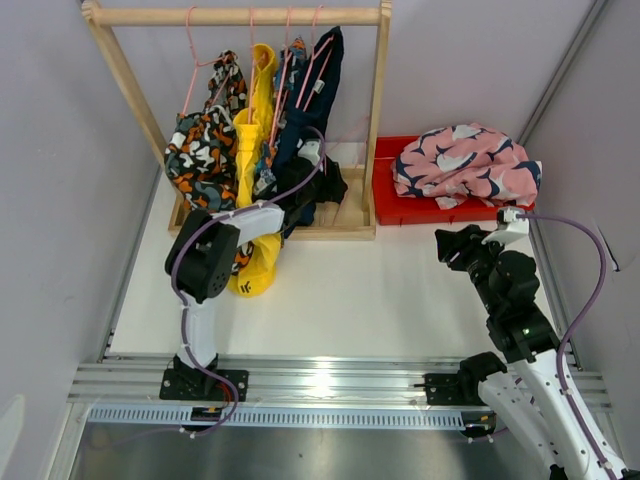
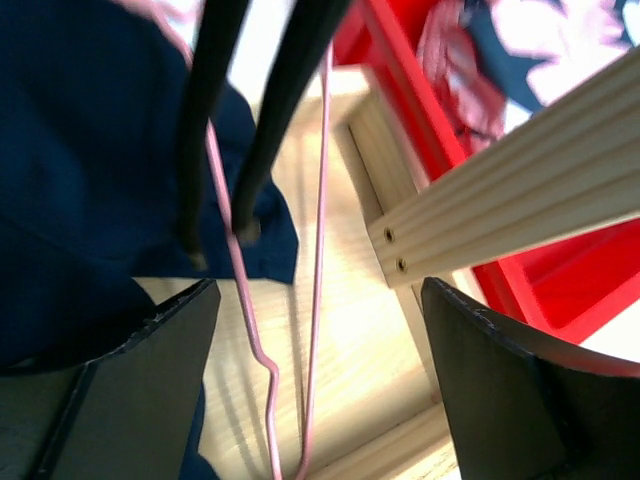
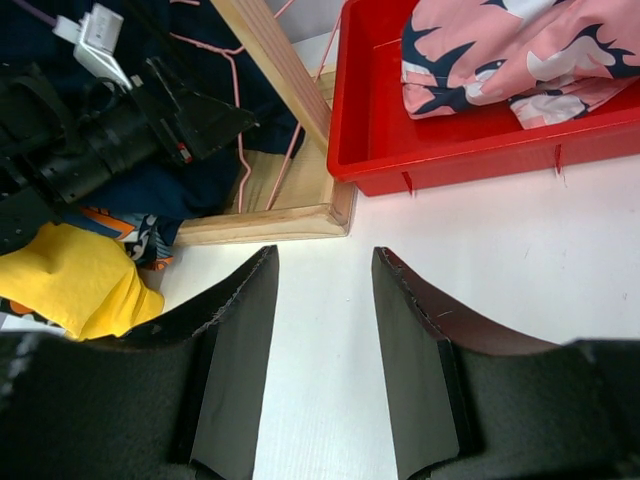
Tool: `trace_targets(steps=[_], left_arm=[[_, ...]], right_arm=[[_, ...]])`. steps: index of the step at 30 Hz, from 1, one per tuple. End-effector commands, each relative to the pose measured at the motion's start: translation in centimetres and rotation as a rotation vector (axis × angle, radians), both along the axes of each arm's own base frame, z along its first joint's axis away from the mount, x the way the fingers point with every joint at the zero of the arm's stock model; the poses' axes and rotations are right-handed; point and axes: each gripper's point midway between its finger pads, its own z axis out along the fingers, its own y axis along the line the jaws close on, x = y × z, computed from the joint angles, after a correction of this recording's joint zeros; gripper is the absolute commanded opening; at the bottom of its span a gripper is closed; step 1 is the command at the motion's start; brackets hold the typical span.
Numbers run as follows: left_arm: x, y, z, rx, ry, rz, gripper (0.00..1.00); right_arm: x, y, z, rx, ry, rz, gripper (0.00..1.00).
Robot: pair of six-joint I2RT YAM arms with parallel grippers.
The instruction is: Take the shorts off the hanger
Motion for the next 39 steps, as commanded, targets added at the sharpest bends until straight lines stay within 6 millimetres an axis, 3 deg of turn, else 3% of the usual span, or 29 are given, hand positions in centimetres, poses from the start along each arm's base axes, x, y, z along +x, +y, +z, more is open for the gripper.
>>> trace_targets(steps=[1, 6, 10, 17, 20, 21, 23, 26, 32, 33, 34, 35, 36, 37, 39], left_arm=[[0.4, -0.7, -1.2, -0.080, 0.035, -0.037, 0.87], [0.1, -0.6, -3.5, -0.076, 0.074, -0.026, 0.85], [0.2, -0.4, -3.9, -0.084, 0.084, -0.023, 0.83], [0.5, -0.4, -4.0, -0.080, 0.095, -0.012, 0.52], [1.1, -0.5, -4.1, -0.059, 0.100, -0.008, 0.06], [1.0, -0.5, -4.5, -0.045, 0.117, -0.005, 0.00], [1.0, -0.5, -4.4, -0.037, 0.116, -0.017, 0.00], [0.4, -0.8, -2.9, -0.036, 0.089, -0.044, 0.00], [-2.8, -0.9, 5.0, 0.029, -0.021, -0.043, 0.00], [-3.6, -1.0, 5.9, 0.067, -0.022, -0.035, 0.00], [-4.5, -0.9, 8.3, 0.061, -0.052, -0.036, 0.00], [-5.1, -1.0, 9.5, 0.070, -0.067, -0.035, 0.00], [-6.8, -1.4, 9.7, 0.109, -0.052, -0.052, 0.00], [-7.5, -0.9, 12.0, 0.112, -0.089, -0.029, 0.00], [-9.6, -1.1, 13.2, 0.161, -0.096, -0.032, 0.00]], right_arm=[[0.3, 0.1, 0.8, 0.012, -0.033, -0.004, 0.49], [0.4, 0.1, 0.6, 0.010, -0.031, -0.006, 0.49], [0.5, 0.1, 0.6, 0.008, -0.030, -0.007, 0.49], [0.7, 0.1, 0.3, 0.006, -0.024, -0.012, 0.48], [0.7, 0.1, 0.3, 0.007, -0.027, -0.013, 0.48], [0.8, 0.0, 0.3, 0.006, -0.027, -0.016, 0.48], [0.8, 0.0, 0.4, 0.006, -0.030, -0.016, 0.48], [1.0, 0.0, 0.6, 0.006, -0.036, -0.021, 0.48], [1.1, 0.3, 1.0, 0.022, -0.047, -0.012, 0.48], [1.1, 0.2, 1.3, 0.026, -0.054, -0.012, 0.48], [1.0, 0.3, 1.4, 0.029, -0.056, -0.010, 0.48], [1.0, 0.2, 1.5, 0.033, -0.059, -0.013, 0.48], [1.0, 0.3, 1.7, 0.037, -0.062, -0.011, 0.48], [0.9, 0.2, 2.0, 0.041, -0.068, -0.013, 0.48], [0.7, 0.2, 2.4, 0.047, -0.076, -0.012, 0.48]])
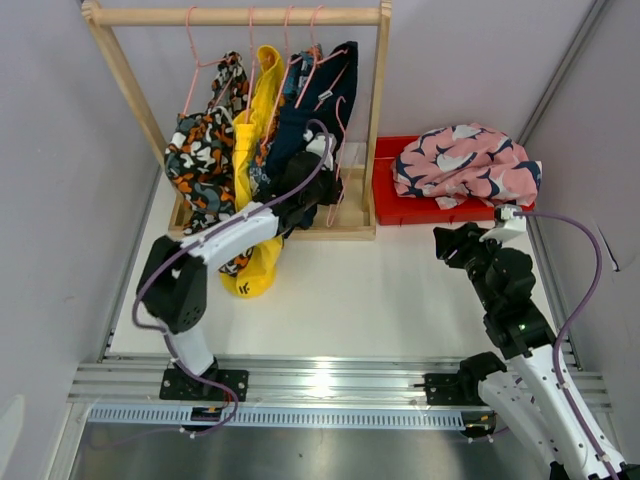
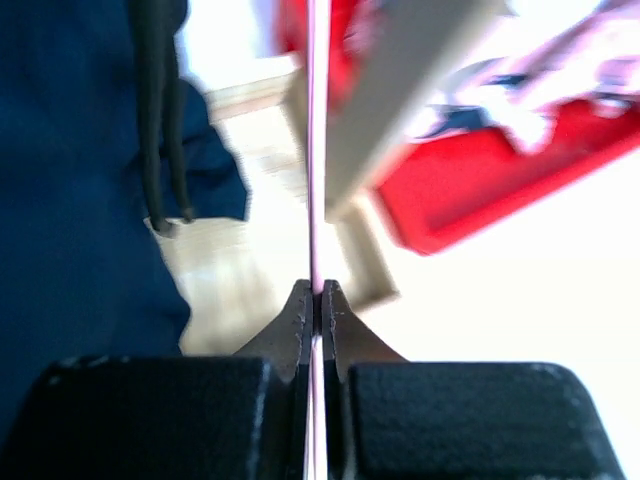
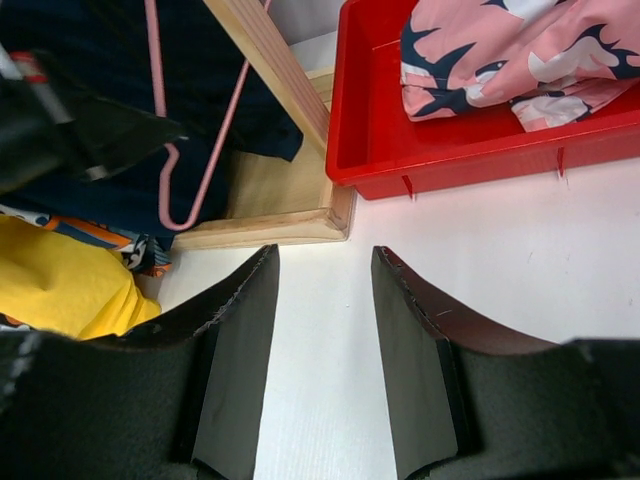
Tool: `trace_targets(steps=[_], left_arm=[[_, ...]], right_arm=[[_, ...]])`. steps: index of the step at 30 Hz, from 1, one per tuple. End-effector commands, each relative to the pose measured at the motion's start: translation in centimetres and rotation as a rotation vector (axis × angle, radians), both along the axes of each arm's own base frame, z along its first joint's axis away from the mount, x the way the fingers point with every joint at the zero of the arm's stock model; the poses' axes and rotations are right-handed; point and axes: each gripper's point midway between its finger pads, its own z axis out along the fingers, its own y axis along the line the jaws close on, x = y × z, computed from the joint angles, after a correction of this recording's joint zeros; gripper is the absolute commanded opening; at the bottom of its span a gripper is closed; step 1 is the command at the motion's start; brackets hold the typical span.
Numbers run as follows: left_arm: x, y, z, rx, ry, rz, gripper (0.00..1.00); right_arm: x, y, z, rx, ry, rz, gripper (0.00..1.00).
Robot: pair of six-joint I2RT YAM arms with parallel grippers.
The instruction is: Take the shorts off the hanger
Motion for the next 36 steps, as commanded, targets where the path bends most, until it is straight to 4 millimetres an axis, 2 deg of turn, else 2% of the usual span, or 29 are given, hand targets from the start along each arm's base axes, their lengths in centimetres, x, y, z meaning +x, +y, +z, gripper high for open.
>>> trace_targets(steps=[1, 2, 6, 11, 14, 15, 16, 17, 19, 21, 22, 24, 25, 29, 30, 31, 32, 36], left_arm=[[-3.8, 0.2, 7.9, 0.060, -0.126, 0.004, 0.00], [-4.5, 1.1, 9.3, 0.072, -0.139, 0.026, 0.00], [-6.7, 1.0, 12.2, 0.104, -0.160, 0.024, 0.00], [-8.1, 1.1, 13.7, 0.113, -0.161, 0.033, 0.00], [-7.7, 1.3, 16.1, 0.098, -0.187, 0.054, 0.00], [-7.4, 1.3, 17.6, 0.090, -0.208, 0.064, 0.00], [-7.0, 0.9, 16.5, 0.125, -0.181, 0.058, 0.00], [-6.7, 0.6, 18.3, 0.107, -0.205, 0.060, 0.00], [-5.9, -0.2, 20.6, 0.091, -0.231, 0.059, 0.00], [-5.6, -0.5, 21.2, 0.093, -0.235, 0.058, 0.00], [-5.3, -0.8, 23.0, 0.063, -0.261, 0.060, 0.00], [-5.1, -0.9, 23.2, 0.068, -0.259, 0.061, 0.00], [-4.9, -1.1, 24.8, 0.042, -0.284, 0.067, 0.00], [-4.3, -1.5, 25.7, 0.054, -0.295, 0.070, 0.00], [-4.2, -1.4, 26.8, 0.040, -0.315, 0.077, 0.00], [-3.9, -1.5, 26.4, 0.051, -0.307, 0.074, 0.00], [-3.3, -1.6, 27.3, 0.034, -0.325, 0.082, 0.00], [-1.3, -2.1, 26.5, 0.003, -0.305, 0.068, 0.00]], right_arm=[[-0.2, -0.1, 2.9, 0.048, -0.079, -0.008, 0.48], [-0.4, -0.1, 3.1, 0.053, -0.084, -0.007, 0.48], [-1.0, -0.3, 4.0, 0.072, -0.100, -0.009, 0.48], [-1.8, -0.6, 4.8, 0.092, -0.113, -0.014, 0.48], [-2.5, -0.9, 5.1, 0.106, -0.120, -0.020, 0.47], [-2.6, -0.9, 5.3, 0.109, -0.125, -0.019, 0.48], [-2.9, -1.0, 5.4, 0.114, -0.126, -0.019, 0.48], [-3.1, -1.1, 5.5, 0.118, -0.128, -0.022, 0.48], [-3.5, -1.3, 5.7, 0.125, -0.132, -0.023, 0.48], [-3.7, -1.4, 5.7, 0.124, -0.132, -0.028, 0.48], [-3.8, -1.6, 5.6, 0.122, -0.125, -0.033, 0.47], [-4.2, -1.8, 5.6, 0.120, -0.129, -0.040, 0.48], [-4.3, -2.0, 5.5, 0.117, -0.127, -0.046, 0.48], [-4.9, -2.4, 5.7, 0.117, -0.136, -0.055, 0.47], [-4.9, -2.4, 5.6, 0.114, -0.134, -0.057, 0.47], [-5.0, -2.5, 5.7, 0.116, -0.135, -0.057, 0.48], [-5.1, -2.5, 6.0, 0.115, -0.140, -0.058, 0.48], [-5.6, -2.9, 6.1, 0.106, -0.143, -0.067, 0.48]])
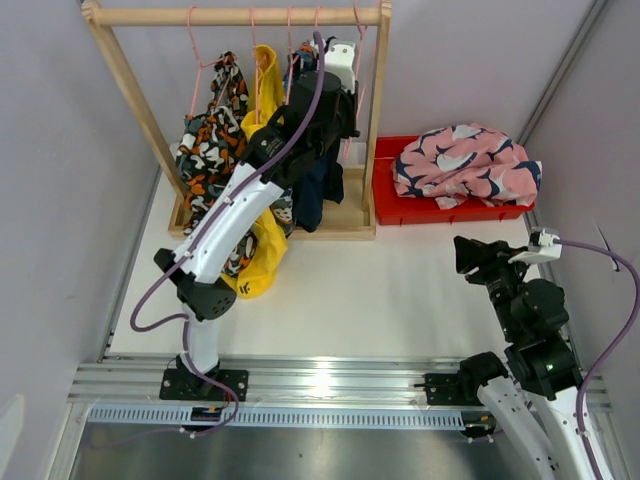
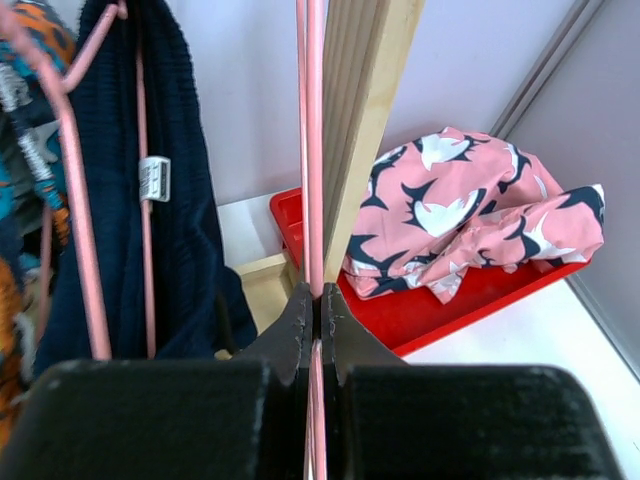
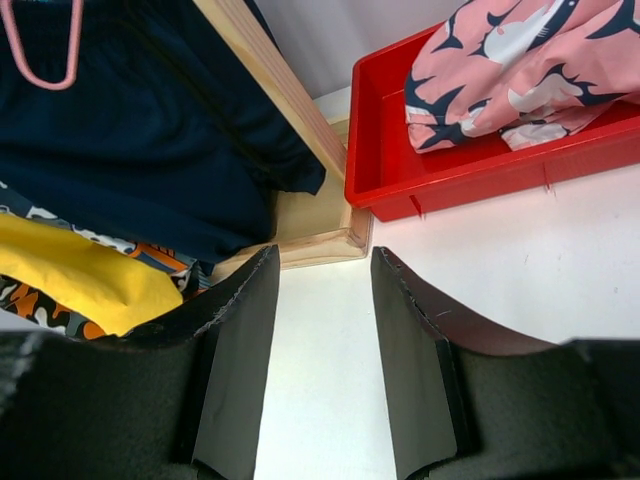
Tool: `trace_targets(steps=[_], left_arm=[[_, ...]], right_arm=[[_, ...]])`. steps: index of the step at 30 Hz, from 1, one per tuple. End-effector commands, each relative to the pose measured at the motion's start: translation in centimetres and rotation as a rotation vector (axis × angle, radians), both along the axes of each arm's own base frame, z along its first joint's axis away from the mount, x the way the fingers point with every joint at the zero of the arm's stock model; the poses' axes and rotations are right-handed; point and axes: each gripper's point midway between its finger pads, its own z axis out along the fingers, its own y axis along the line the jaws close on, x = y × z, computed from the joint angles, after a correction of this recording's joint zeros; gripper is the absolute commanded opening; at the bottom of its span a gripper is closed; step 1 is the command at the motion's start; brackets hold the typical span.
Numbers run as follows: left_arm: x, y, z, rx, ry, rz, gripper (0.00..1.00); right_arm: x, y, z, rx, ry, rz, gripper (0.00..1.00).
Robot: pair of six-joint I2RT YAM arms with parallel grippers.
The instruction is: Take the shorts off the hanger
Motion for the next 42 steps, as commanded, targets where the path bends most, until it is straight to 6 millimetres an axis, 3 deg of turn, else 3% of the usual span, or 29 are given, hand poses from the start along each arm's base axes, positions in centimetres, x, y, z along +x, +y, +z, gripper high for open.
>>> trace_targets(steps=[1, 6, 8, 14, 16, 17, 18, 19, 20, 21, 22, 26, 30, 34, 37, 42], left_arm=[[1.8, 0.4, 0.5, -0.024, -0.015, -0.005, 0.00], [4.5, 0.3, -0.9, -0.060, 0.005, -0.019, 0.00], [5.1, 0.3, -1.3, -0.063, 0.006, -0.018, 0.07], [4.3, -0.2, -2.8, -0.048, 0.059, -0.063, 0.20], [2.4, 0.1, -1.8, -0.064, 0.064, -0.086, 0.32], [1.7, 0.1, -3.0, -0.045, 0.093, -0.092, 0.39], [0.9, 0.2, -2.3, -0.057, 0.076, -0.102, 0.58], [-0.1, 0.4, -1.7, -0.062, 0.066, -0.115, 0.64], [-2.1, 0.6, -2.6, -0.047, 0.086, -0.137, 0.67], [-2.9, 0.8, -1.8, -0.060, 0.065, -0.150, 0.75], [-4.0, 0.6, -2.5, -0.055, 0.085, -0.181, 0.79], [-7.9, 2.4, -0.4, -0.085, 0.074, -0.243, 0.88], [-10.7, 7.3, 2.4, -0.101, -0.015, -0.166, 0.98], [-10.4, 11.2, 3.8, -0.088, -0.087, -0.060, 0.99], [-9.1, 12.5, 3.5, -0.090, -0.077, -0.020, 0.99], [-6.4, 12.2, 3.7, -0.095, -0.086, -0.011, 0.95]], right_arm=[[-0.9, -0.7, 2.1, 0.011, -0.045, -0.021, 0.48], [-1.4, -0.9, 2.1, 0.016, -0.045, -0.024, 0.47], [-1.5, -0.9, 2.1, 0.017, -0.044, -0.021, 0.48], [-1.4, -0.8, 1.9, 0.026, -0.041, -0.021, 0.48], [-1.3, -0.7, 1.8, 0.029, -0.042, -0.016, 0.48], [-1.3, -0.6, 1.8, 0.035, -0.041, -0.015, 0.48], [-1.3, -0.6, 1.8, 0.037, -0.042, -0.013, 0.48], [-1.2, -0.5, 1.7, 0.039, -0.037, -0.010, 0.48], [-1.2, -0.4, 1.6, 0.041, -0.035, -0.007, 0.48], [-1.2, -0.3, 1.7, 0.044, -0.036, -0.004, 0.48], [-1.2, -0.3, 1.6, 0.047, -0.036, -0.004, 0.49], [-1.0, 0.1, 1.3, 0.055, -0.031, 0.012, 0.53], [-0.9, 0.4, 1.4, 0.054, -0.014, 0.026, 0.54], [-1.2, 0.2, 1.2, 0.067, -0.010, 0.018, 0.54], [-1.3, 0.1, 1.0, 0.079, -0.013, 0.017, 0.54], [-1.3, 0.2, 0.8, 0.077, -0.006, 0.020, 0.53]])
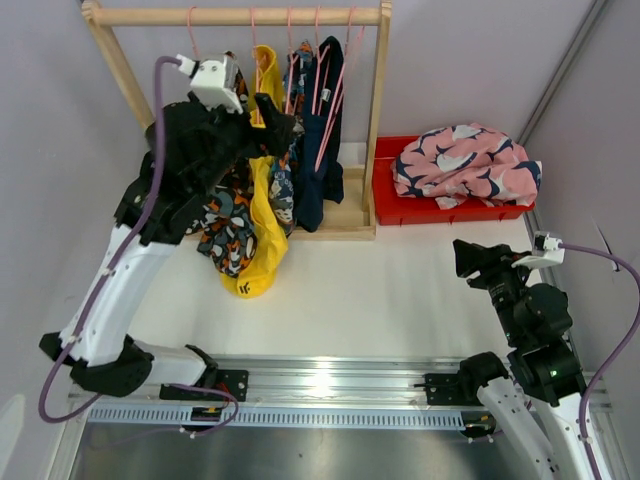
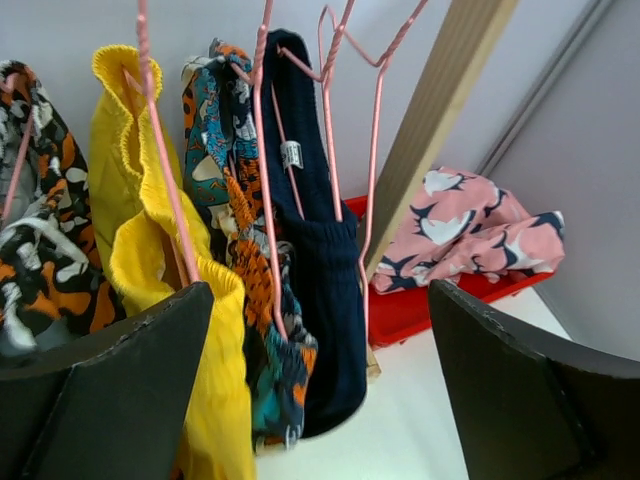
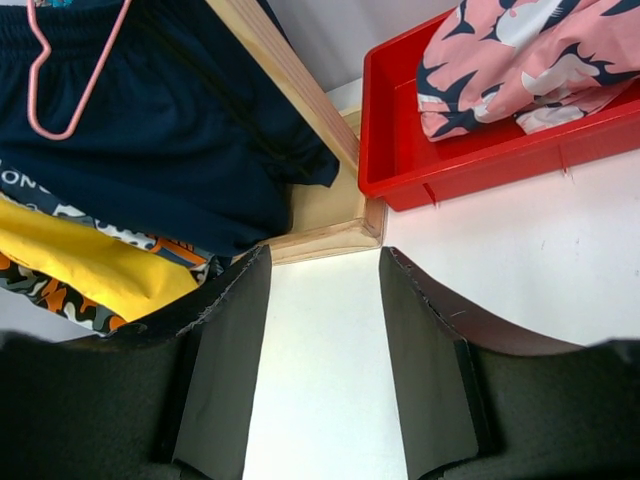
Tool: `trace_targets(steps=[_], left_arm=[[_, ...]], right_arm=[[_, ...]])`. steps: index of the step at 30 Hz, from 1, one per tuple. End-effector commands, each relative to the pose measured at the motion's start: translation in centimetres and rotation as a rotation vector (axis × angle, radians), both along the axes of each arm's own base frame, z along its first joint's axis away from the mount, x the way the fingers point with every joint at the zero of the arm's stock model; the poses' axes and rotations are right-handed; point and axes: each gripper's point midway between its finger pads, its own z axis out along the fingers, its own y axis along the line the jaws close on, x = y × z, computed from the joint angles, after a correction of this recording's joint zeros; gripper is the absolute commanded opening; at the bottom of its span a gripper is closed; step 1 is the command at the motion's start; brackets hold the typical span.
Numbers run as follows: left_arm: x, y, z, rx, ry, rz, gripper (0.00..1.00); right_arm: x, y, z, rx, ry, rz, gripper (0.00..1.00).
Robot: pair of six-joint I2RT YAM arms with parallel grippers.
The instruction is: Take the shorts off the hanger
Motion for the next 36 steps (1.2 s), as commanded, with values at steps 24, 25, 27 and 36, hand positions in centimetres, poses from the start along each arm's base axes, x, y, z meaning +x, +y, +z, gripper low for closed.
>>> trace_targets(steps=[24, 25, 27, 36], left_arm=[[10.9, -6.4, 0.6, 0.009, -0.017, -0.016, 0.64], [11.5, -6.8, 0.0, 0.014, -0.009, -0.016, 0.64], [11.9, -6.9, -0.4, 0.020, -0.005, -0.010, 0.64], [14.3, -6.8, -3.0, 0.076, 0.019, 0.059, 0.63]], right_arm=[[-1.0, -1.5, 0.3, -0.040, -0.016, -0.054, 0.53], [-1.0, -1.5, 0.3, -0.041, -0.018, -0.054, 0.53], [-0.9, -1.5, 0.2, -0.042, -0.015, -0.054, 0.53], [-0.9, -1.5, 0.4, -0.042, -0.020, -0.053, 0.53]])
